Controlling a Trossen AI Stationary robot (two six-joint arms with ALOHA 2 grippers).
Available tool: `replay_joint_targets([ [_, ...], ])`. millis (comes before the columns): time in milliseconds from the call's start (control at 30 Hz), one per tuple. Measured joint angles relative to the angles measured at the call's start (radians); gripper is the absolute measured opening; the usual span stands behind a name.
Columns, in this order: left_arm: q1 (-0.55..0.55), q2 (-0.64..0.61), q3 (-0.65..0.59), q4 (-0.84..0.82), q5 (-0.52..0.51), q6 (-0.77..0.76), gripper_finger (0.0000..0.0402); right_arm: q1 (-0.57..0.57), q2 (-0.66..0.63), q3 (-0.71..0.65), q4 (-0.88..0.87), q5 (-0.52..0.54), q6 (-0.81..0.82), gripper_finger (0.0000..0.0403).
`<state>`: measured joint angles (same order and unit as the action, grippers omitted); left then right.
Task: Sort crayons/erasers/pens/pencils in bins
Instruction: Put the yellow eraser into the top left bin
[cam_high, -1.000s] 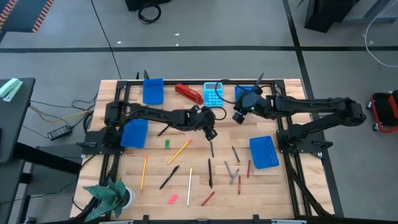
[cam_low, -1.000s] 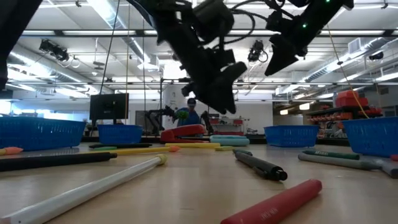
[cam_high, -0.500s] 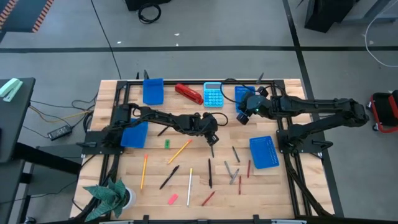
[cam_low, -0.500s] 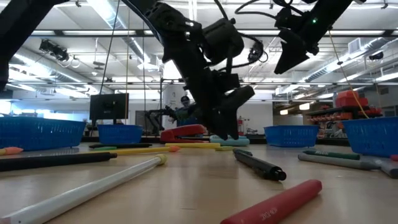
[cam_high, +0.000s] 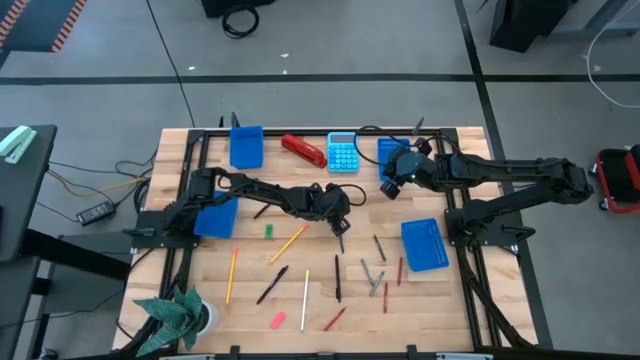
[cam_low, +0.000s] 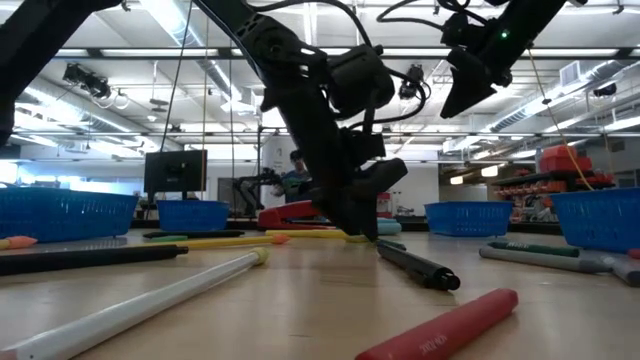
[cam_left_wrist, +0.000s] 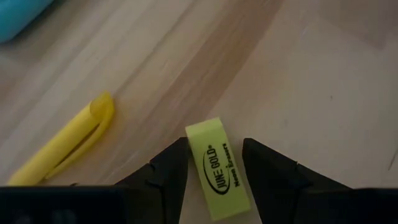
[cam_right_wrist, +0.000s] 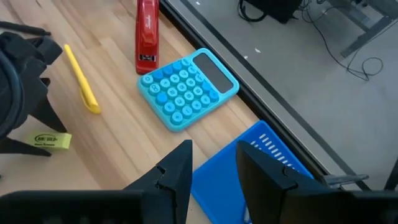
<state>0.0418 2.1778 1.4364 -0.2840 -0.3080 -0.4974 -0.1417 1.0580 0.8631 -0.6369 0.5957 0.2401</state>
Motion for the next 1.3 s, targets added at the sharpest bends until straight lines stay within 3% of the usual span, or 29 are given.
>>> replay_joint_targets([
  [267, -0.001, 0.008, 0.001, 0.001, 0.001, -0.015, 0.0157, 0.0, 0.0, 0.0, 0.0, 0.003, 0.001, 0.0129],
  [633, -0.001, 0.012, -0.001, -0.003, 0.008, 0.017, 0.0079, 0.0, 0.0, 0.0, 0.0, 0.003, 0.0, 0.0129],
  [767, 0.001, -0.003, -0.001, -0.017, 0.016, 0.041, 0.0067, 0.0, 0.0, 0.0, -0.002, 0.002, 0.004, 0.0129],
  [1300, 0.015, -0.209, -0.005, -0.202, 0.009, 0.129, 0.0056, 0.001, -0.001, 0.0, -0.012, -0.002, 0.009, 0.0129],
])
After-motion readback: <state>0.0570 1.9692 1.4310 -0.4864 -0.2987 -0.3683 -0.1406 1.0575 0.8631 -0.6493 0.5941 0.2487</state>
